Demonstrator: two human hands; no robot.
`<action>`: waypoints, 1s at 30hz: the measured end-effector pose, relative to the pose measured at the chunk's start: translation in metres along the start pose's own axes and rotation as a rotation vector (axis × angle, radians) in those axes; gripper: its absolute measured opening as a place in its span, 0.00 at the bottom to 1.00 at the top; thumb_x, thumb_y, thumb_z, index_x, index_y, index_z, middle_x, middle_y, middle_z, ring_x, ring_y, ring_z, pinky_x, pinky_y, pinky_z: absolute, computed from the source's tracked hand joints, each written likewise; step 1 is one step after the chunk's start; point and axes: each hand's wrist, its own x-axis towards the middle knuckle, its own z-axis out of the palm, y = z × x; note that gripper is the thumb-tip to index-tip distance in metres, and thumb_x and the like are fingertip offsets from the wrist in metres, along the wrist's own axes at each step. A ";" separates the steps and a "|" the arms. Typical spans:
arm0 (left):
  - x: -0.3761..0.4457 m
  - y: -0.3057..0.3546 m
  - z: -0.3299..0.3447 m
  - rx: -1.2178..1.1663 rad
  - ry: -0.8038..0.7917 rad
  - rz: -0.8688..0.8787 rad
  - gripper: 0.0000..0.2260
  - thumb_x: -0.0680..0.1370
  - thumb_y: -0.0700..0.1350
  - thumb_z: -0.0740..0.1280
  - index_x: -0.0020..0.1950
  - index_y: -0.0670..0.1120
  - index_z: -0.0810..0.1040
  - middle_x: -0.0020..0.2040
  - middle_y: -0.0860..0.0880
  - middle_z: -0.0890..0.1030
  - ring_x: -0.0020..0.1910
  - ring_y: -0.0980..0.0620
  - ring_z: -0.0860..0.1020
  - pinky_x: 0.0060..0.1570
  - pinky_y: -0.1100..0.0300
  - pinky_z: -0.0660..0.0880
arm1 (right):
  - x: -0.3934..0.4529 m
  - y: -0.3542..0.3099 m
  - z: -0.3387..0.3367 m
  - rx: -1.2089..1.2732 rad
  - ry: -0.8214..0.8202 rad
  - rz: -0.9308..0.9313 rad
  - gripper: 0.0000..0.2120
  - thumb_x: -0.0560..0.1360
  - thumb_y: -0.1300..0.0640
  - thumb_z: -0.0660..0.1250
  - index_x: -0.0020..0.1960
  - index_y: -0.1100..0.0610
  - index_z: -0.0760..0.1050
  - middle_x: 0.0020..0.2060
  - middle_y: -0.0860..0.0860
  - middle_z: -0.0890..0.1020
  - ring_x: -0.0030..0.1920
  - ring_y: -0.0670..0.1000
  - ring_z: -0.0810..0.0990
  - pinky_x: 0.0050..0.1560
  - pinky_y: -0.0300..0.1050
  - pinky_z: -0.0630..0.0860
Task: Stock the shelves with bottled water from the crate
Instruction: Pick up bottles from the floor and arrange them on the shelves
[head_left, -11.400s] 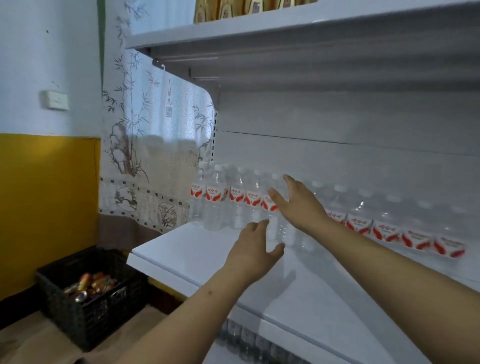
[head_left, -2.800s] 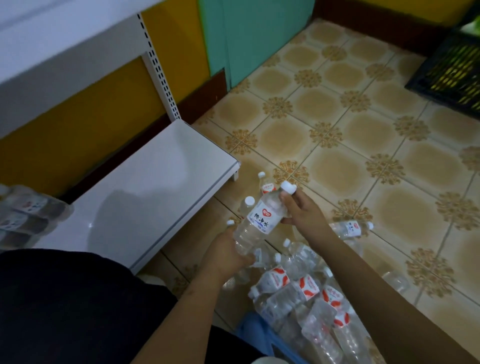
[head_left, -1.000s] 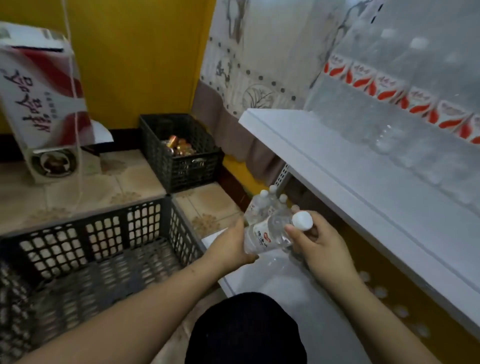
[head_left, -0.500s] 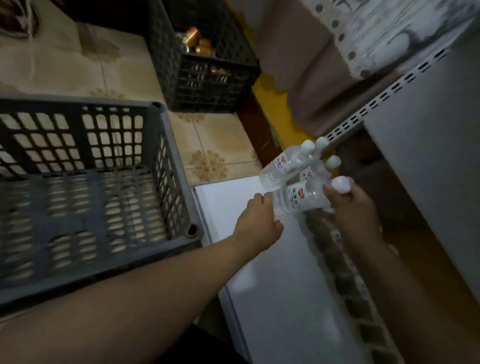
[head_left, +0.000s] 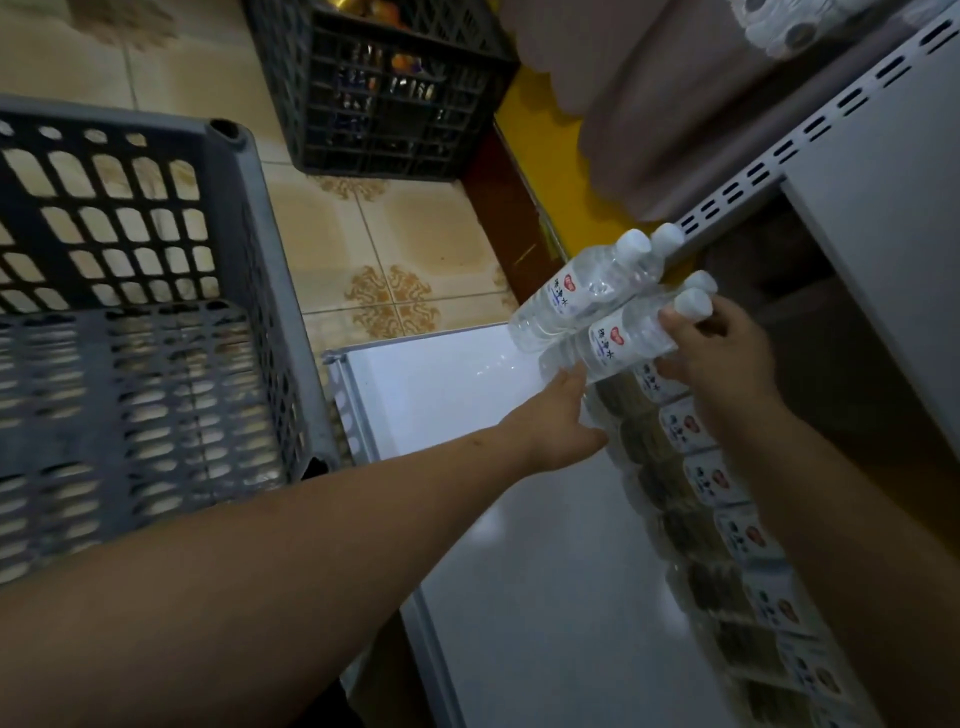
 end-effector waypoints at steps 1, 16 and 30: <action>0.001 -0.001 0.000 0.001 0.002 -0.005 0.39 0.79 0.47 0.66 0.80 0.53 0.42 0.80 0.49 0.49 0.77 0.45 0.59 0.69 0.54 0.64 | 0.002 0.002 0.002 -0.002 -0.002 -0.002 0.14 0.76 0.51 0.70 0.62 0.50 0.77 0.53 0.48 0.82 0.54 0.50 0.82 0.52 0.50 0.82; -0.037 0.034 -0.003 0.040 -0.026 -0.070 0.34 0.79 0.44 0.66 0.80 0.50 0.50 0.78 0.45 0.60 0.75 0.45 0.63 0.69 0.54 0.64 | -0.016 -0.014 0.003 -0.374 0.002 -0.048 0.21 0.79 0.49 0.64 0.67 0.60 0.72 0.58 0.56 0.78 0.56 0.55 0.77 0.53 0.45 0.72; -0.221 0.173 -0.004 0.572 -0.292 0.037 0.30 0.82 0.56 0.59 0.80 0.50 0.52 0.78 0.45 0.61 0.73 0.44 0.65 0.69 0.55 0.64 | -0.194 -0.092 -0.104 -0.355 0.014 0.034 0.29 0.82 0.42 0.55 0.77 0.58 0.58 0.76 0.58 0.61 0.75 0.59 0.61 0.75 0.50 0.58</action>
